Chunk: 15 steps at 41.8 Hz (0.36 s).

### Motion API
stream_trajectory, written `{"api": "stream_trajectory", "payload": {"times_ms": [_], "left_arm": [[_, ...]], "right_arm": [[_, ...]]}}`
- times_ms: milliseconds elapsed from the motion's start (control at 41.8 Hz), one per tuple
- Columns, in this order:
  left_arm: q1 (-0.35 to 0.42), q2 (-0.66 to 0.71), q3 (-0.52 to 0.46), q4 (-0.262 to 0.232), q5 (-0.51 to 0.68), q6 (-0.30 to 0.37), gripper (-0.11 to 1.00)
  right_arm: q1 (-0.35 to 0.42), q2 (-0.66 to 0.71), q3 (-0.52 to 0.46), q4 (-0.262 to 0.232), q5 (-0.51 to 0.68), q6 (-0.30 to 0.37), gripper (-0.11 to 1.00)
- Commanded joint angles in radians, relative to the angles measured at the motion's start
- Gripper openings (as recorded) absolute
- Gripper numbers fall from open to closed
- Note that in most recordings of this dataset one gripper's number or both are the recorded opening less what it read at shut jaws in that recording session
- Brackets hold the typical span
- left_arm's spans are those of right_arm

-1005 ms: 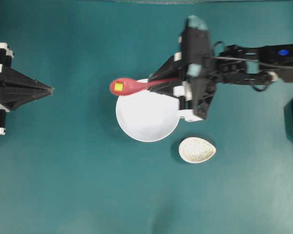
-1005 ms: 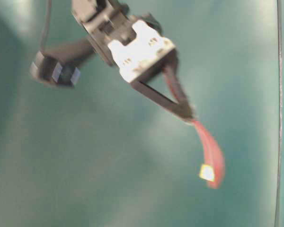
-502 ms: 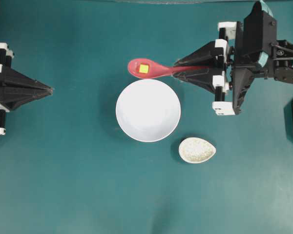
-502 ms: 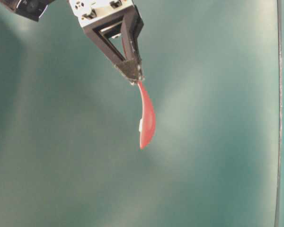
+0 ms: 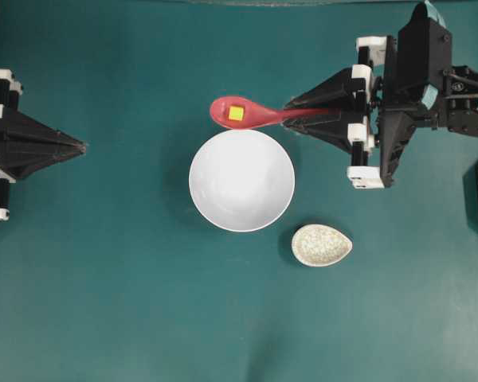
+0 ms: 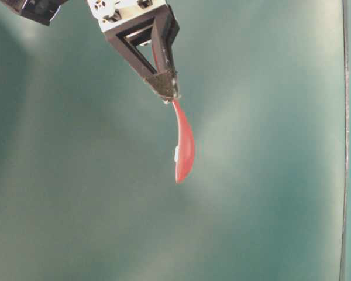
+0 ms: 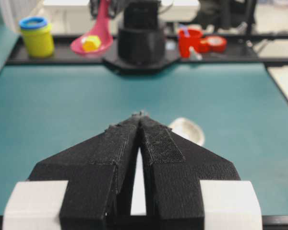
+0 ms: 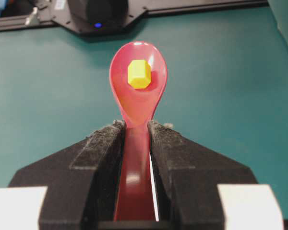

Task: Scoop the yellow hexagonal prism block from the bowl with a spoon using the right arm.

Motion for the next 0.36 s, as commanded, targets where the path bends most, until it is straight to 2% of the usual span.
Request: {"api": "stream_trajectory", "payload": {"times_ms": [0, 335], "left_arm": [[0.002, 0.009, -0.017, 0.003, -0.011, 0.0, 0.0], [0.002, 0.008, -0.018, 0.003, -0.011, 0.0, 0.0]], "right_arm": [[0.002, -0.018, -0.011, 0.003, -0.009, -0.002, 0.22], [0.002, -0.018, -0.011, 0.002, -0.003, -0.002, 0.22]]}}
